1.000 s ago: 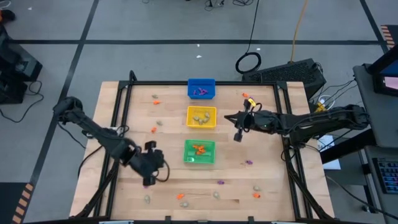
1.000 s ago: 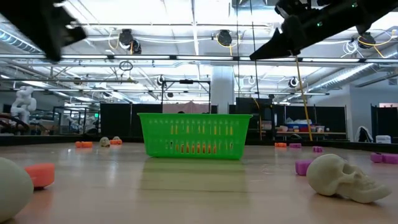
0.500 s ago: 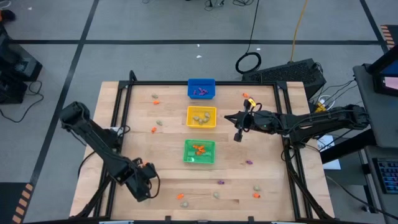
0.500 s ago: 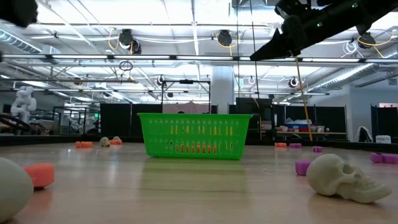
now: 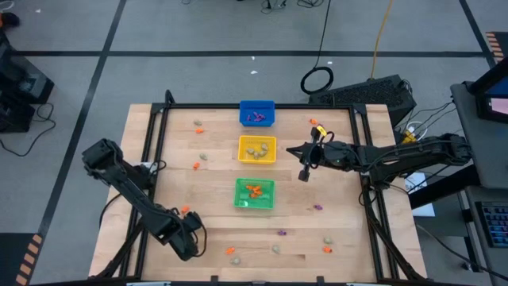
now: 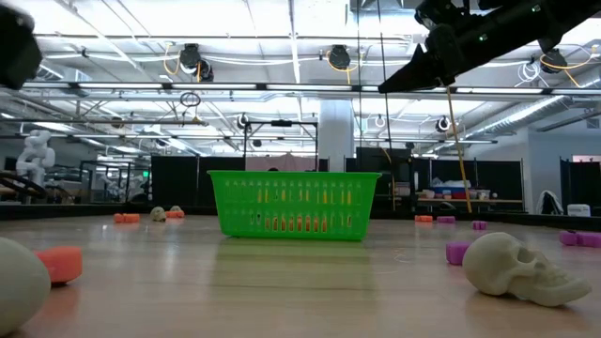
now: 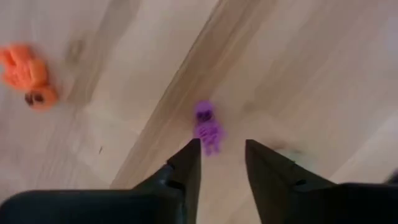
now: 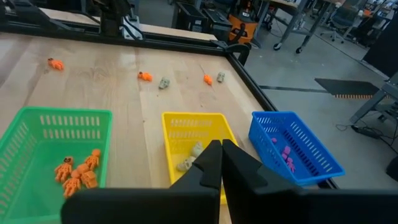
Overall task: Sort Halloween decoration
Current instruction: Put the purple skeleton toy into the blue bin
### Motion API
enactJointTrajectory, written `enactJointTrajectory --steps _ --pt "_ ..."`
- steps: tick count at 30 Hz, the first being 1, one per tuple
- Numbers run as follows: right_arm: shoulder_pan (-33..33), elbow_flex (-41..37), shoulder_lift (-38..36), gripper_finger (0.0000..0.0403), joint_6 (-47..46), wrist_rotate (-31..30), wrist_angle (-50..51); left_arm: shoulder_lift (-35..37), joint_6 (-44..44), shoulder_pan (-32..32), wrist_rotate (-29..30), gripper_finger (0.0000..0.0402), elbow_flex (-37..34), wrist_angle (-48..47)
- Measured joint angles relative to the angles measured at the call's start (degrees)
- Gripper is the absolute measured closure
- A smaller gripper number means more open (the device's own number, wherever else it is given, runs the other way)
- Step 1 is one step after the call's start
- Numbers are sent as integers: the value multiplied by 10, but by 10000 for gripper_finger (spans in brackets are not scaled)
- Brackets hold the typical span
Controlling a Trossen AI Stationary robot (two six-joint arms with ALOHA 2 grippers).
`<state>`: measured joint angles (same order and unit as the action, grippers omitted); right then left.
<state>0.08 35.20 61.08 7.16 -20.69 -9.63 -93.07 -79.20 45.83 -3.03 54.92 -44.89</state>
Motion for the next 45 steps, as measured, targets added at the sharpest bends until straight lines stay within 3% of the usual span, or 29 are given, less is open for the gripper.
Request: enactJointTrajectory --steps 4,10,17,24,27,31,36,45 --pt "0 0 0 403 0 0 0 -25 -13 0 -8 262 0 -6" --pt "0 0 0 403 0 0 0 -42 -11 -1 3 269 -3 -6" --pt "0 0 0 403 0 0 1 -40 -6 0 19 324 -21 0" --pt "0 0 0 403 0 0 1 -40 58 -5 21 381 -20 6" --pt "0 0 0 403 1 0 1 -38 76 -12 21 393 -15 3" --pt "0 0 0 403 0 0 1 -24 101 -32 62 396 -1 12" --pt "0 0 0 403 -5 0 5 8 157 -79 97 398 7 9" --pt "0 0 0 403 -15 0 10 77 339 -249 129 401 9 12"
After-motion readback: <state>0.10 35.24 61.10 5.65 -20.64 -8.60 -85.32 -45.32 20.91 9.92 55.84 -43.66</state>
